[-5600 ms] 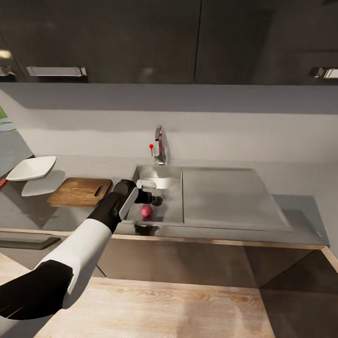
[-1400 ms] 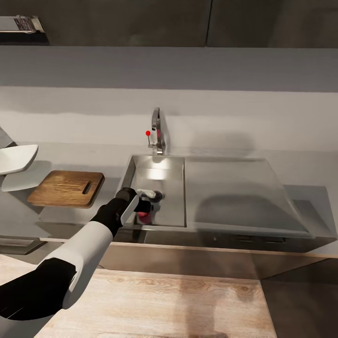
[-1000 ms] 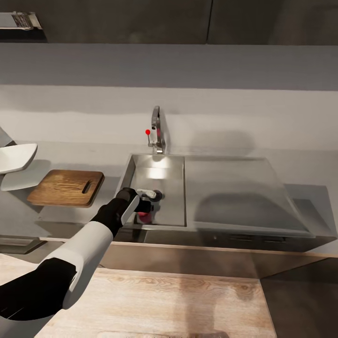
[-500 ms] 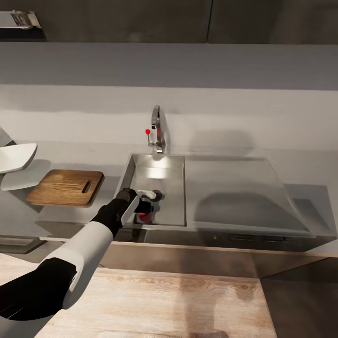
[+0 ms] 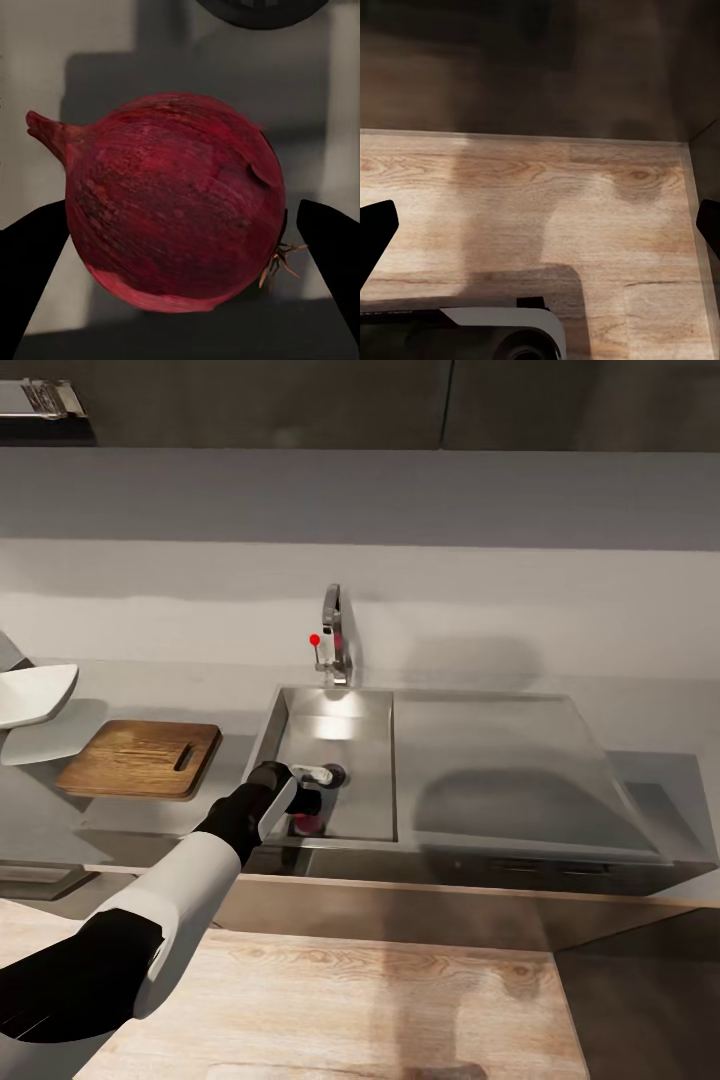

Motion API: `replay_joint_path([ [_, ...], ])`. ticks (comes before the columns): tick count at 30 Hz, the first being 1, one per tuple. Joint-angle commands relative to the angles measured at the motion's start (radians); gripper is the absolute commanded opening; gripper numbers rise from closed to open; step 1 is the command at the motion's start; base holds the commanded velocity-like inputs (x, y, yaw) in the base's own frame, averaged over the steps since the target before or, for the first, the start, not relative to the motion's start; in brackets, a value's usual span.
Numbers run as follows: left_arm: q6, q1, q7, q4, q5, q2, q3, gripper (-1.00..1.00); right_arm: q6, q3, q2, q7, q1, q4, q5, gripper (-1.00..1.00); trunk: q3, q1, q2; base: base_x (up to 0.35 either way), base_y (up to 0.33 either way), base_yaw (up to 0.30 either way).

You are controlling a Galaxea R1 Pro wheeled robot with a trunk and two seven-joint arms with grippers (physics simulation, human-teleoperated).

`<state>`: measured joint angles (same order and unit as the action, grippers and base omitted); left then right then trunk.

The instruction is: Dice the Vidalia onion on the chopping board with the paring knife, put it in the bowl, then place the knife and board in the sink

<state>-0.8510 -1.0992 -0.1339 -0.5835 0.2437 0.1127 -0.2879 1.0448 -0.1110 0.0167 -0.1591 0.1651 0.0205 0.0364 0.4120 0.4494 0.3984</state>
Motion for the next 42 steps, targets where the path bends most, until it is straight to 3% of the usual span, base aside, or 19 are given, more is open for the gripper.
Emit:
replay_joint_path([
  [1, -0.003, -0.001, -0.009, -0.001, 0.008, -0.001, -0.004, -1.00, 0.002, -0.009, 0.000, -0.007, 0.001, -0.001, 0.003, 1.00, 0.002, 0.001, 0.002, 0.000, 0.000, 0.000],
  [9, -0.004, -0.001, -0.009, -0.022, 0.008, -0.001, -0.004, -1.00, 0.002, -0.009, 0.000, -0.005, 0.001, -0.001, 0.003, 1.00, 0.000, 0.001, 0.002, 0.000, 0.000, 0.000],
  [15, -0.021, -0.001, -0.012, -0.138, 0.009, -0.004, -0.004, -1.00, 0.002, -0.009, 0.000, -0.005, 0.001, -0.001, 0.003, 1.00, -0.009, 0.001, 0.002, 0.000, 0.000, 0.000],
  [32, -0.149, -0.001, -0.013, -0.433, 0.008, -0.009, -0.003, -1.00, 0.002, -0.009, 0.000, -0.006, 0.001, -0.001, 0.003, 1.00, -0.035, 0.001, 0.002, -0.023, 0.007, 0.000],
  [42, -0.154, -0.001, -0.014, -0.498, 0.009, -0.012, -0.003, -1.00, 0.002, -0.009, 0.000, -0.007, 0.001, -0.001, 0.003, 1.00, -0.051, 0.001, 0.002, -0.236, 0.187, 0.000],
])
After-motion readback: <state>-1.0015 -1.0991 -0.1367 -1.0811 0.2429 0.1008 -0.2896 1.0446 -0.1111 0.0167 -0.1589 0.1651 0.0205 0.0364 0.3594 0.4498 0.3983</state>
